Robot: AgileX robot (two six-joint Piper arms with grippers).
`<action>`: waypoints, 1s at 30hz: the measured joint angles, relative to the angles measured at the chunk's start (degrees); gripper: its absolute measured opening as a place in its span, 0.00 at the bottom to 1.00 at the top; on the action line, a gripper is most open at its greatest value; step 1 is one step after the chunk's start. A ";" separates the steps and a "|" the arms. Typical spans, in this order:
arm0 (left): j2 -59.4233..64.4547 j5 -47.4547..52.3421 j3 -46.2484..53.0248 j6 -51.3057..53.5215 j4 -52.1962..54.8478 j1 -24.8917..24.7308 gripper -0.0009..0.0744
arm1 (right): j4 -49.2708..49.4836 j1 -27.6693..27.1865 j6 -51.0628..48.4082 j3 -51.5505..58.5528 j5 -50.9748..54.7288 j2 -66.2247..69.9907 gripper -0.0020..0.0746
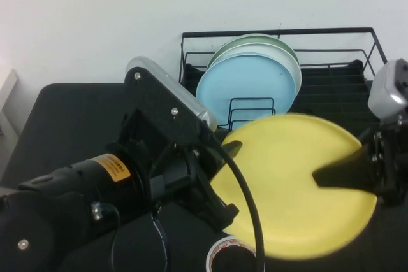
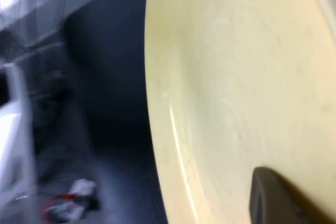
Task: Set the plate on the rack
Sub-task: Hand over the plate, then place the plate on the rack
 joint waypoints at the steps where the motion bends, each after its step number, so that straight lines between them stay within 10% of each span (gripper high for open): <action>1: 0.00 0.14 0.00 0.00 -0.11 0.00 0.22 | -0.12 0.00 -0.48 -0.25 -1.69 0.04 0.21; 6: -0.73 1.64 0.00 0.00 -0.22 0.11 0.49 | 0.22 0.00 -3.51 -3.34 -6.82 0.14 0.21; 11: -3.91 4.74 0.00 -1.42 -0.35 2.83 0.52 | -3.80 0.00 -6.01 -9.37 -7.51 0.14 0.21; 20: -11.45 17.05 1.81 -11.82 -0.02 16.18 0.08 | -11.52 0.00 -6.52 -24.85 -4.68 5.97 0.21; 30: -22.85 21.86 11.59 -15.69 0.18 27.95 0.01 | -15.35 0.00 -6.52 -42.64 2.96 21.02 0.21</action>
